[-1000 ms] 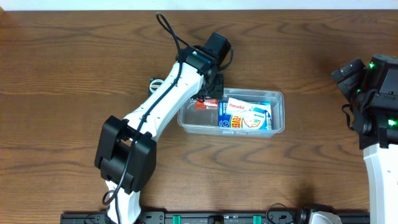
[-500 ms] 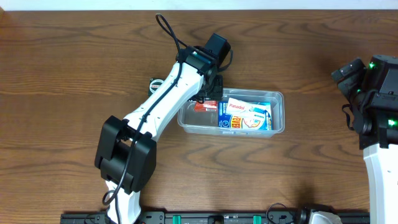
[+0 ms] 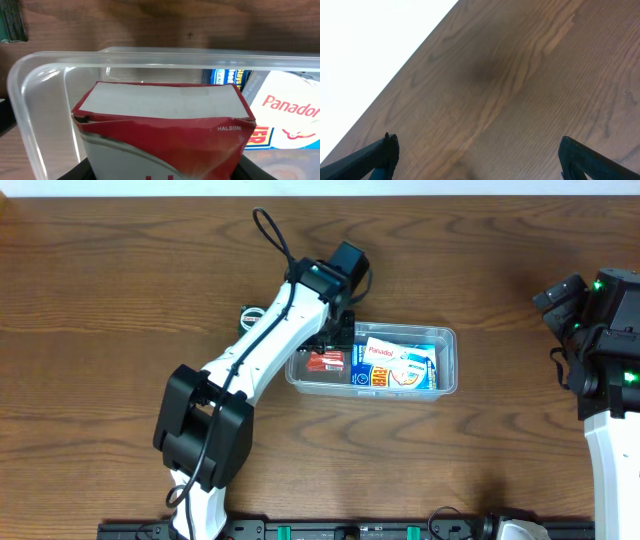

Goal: Pack container
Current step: 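Lower the red box upright into the container's left end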

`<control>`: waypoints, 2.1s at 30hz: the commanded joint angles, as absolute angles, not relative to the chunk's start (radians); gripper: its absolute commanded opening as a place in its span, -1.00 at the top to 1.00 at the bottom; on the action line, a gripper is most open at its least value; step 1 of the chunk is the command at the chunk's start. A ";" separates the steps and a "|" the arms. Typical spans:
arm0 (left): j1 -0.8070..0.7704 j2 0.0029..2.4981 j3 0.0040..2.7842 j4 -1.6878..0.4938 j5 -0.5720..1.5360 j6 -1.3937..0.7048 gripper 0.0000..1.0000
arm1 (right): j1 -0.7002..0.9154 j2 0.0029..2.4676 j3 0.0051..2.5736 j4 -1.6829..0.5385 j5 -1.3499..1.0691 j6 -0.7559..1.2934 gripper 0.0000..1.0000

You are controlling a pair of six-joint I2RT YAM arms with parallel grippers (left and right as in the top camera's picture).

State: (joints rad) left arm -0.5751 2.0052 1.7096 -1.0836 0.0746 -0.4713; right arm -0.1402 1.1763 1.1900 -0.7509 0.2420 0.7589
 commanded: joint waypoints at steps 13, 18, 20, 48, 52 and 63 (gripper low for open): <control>-0.582 2.020 1.705 -1.042 0.066 -0.465 -0.10 | -0.146 1.179 1.198 -0.753 0.250 0.773 -0.98; -0.582 2.020 1.695 -1.037 0.066 -0.465 -0.10 | -0.146 1.179 1.198 -0.753 0.250 0.773 -0.98; -0.584 2.020 1.676 -1.025 0.066 -0.466 -0.10 | -0.146 1.179 1.198 -0.753 0.250 0.773 -0.99; -0.597 2.020 1.497 -0.825 0.066 -0.466 -0.11 | -0.146 1.179 1.198 -0.753 0.250 0.773 -0.99; -0.597 2.020 1.492 -0.823 0.066 -0.466 -0.11 | -0.146 1.179 1.198 -0.753 0.250 0.773 -0.98; -0.597 2.021 1.492 -0.812 0.066 -0.466 -0.33 | -0.146 1.179 1.198 -0.753 0.250 0.773 -0.98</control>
State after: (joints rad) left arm -0.5968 2.0079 1.4971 -0.8104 0.0742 -0.4698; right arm -0.1402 1.1763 1.1900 -0.7509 0.2420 0.7589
